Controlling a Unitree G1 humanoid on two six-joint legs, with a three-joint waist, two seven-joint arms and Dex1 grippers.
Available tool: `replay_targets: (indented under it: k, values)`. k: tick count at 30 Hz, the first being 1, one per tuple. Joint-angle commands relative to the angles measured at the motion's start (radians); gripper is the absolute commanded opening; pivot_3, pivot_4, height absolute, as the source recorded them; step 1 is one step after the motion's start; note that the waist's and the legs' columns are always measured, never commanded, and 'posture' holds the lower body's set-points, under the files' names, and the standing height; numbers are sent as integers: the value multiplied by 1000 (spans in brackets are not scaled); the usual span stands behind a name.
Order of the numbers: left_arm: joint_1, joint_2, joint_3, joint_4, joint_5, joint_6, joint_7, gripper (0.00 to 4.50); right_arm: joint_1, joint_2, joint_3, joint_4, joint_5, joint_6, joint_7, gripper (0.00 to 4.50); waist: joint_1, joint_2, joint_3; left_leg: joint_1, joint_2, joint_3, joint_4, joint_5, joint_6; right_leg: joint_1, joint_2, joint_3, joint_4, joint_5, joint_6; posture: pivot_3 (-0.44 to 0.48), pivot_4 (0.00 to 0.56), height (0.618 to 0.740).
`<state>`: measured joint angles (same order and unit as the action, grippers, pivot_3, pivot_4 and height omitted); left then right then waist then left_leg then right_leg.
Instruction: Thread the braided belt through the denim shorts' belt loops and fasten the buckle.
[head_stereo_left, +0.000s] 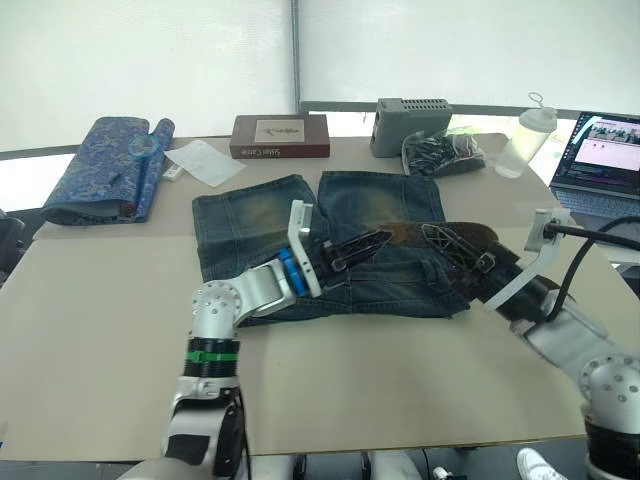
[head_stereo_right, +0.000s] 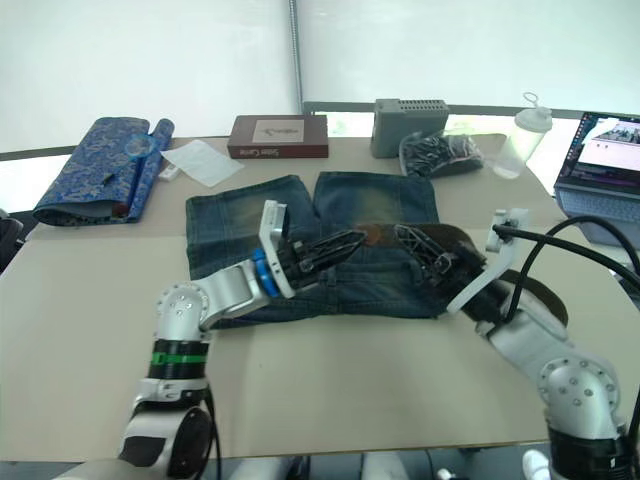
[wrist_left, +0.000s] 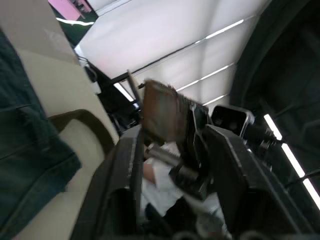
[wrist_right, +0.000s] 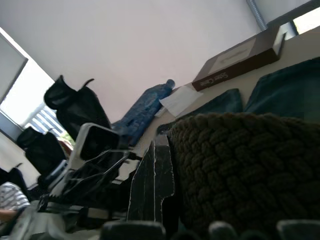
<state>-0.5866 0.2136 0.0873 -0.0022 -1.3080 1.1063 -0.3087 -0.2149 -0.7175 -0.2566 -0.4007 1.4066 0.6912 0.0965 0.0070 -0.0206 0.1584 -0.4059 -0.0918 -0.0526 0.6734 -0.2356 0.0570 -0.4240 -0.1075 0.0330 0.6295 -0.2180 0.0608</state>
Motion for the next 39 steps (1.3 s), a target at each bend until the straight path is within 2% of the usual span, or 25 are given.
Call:
replay_targets:
  k: [1, 2, 3, 9, 16, 23, 34, 39]
  values:
    - [64, 196, -160, -203, 262, -142, -278, 3854, -50, -82, -21, 83, -104, 56, 1, 0, 1, 0, 0, 0, 0, 0, -1, 0, 0, 0, 0, 0, 0, 0, -1, 0, 150, 740]
    - [94, 260, -216, -246, 354, -224, -368, 4327, -66, -106, -15, 114, -133, 76, 8, 0, 2, 0, 0, 0, 0, 1, -3, 1, -1, -1, 0, 0, -1, 0, -1, 0, 150, 740]
    - [120, 307, -251, -275, 424, -298, -437, 4452, -83, -126, -10, 144, -158, 97, 13, 0, 4, 1, 0, 1, 0, 2, -5, 1, -1, -1, 0, 1, -2, -1, -1, 0, 150, 740]
    - [214, 434, -270, -397, 619, -565, -661, 4452, -176, -232, 23, 283, -298, 216, 95, 0, 14, 1, 1, -1, 1, 2, -6, 0, 0, -1, -5, 2, -6, 0, -1, 0, 150, 740]
    - [237, 460, -191, -445, 595, -565, -687, 4452, -230, -263, 46, 385, -435, 277, 231, 0, 8, 1, 1, -1, 2, 2, -6, 0, 0, -1, -5, 0, -6, 0, 0, 0, 150, 740]
    - [274, 429, -161, -470, 567, -525, -650, 4452, -252, -241, 67, 431, -517, 332, 359, 0, 5, 1, 1, -1, 2, 2, -6, 0, 1, -1, -4, 0, -5, 0, 0, 0, 150, 740]
    - [293, 420, -160, -495, 572, -512, -616, 4452, -364, -173, -28, 492, -544, 351, 380, 0, 5, 2, 1, 0, 2, 2, -6, 0, 0, -1, -3, 0, -5, 0, 0, 0, 150, 740]
    - [297, 424, -159, -498, 569, -513, -619, 4452, -341, -177, 7, 466, -579, 375, 424, 0, 5, 2, 1, 0, 2, 2, -6, 0, 0, -1, -3, 0, -5, 0, 0, 0, 150, 740]
